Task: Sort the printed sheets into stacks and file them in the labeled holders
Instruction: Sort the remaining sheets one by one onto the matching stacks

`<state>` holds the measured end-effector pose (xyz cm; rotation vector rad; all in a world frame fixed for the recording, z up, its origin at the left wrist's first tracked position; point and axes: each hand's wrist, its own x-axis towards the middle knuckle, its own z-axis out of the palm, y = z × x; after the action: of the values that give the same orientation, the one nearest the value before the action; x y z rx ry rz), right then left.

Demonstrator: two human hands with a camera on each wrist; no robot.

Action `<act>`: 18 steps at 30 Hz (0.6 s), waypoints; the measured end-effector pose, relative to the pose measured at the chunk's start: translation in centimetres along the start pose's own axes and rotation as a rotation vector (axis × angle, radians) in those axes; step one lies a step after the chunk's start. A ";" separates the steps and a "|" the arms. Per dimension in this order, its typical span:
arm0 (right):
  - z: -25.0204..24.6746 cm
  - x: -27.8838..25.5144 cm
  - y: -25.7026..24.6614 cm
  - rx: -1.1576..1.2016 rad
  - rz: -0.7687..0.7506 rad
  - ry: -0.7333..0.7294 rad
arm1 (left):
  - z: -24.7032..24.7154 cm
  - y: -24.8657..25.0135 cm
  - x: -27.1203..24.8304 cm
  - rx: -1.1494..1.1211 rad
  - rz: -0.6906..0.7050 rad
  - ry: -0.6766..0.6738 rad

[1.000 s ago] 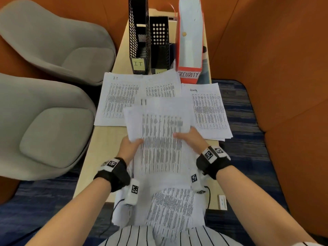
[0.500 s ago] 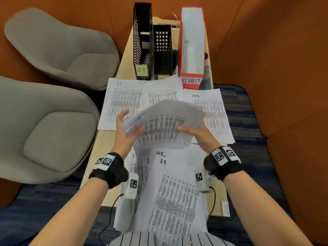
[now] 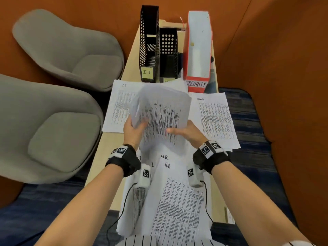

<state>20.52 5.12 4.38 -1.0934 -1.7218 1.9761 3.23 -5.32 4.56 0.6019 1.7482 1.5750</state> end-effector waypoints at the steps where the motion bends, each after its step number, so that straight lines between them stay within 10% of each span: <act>1: 0.1 0.2 0.7 0.024 0.028 0.028 | -0.2 -0.6 0.0 -0.004 -0.013 0.024; 11: 1.7 2.6 -0.5 0.108 -0.118 0.441 | -2.2 -2.0 2.1 -0.009 -0.133 0.093; 18: 2.2 4.4 -0.1 -0.028 -0.060 0.290 | -2.5 -2.6 2.9 0.102 -0.051 0.133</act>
<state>16.02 6.50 2.94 -1.2518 -1.6116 1.6677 -0.25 -5.28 1.50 0.5064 1.9367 1.5284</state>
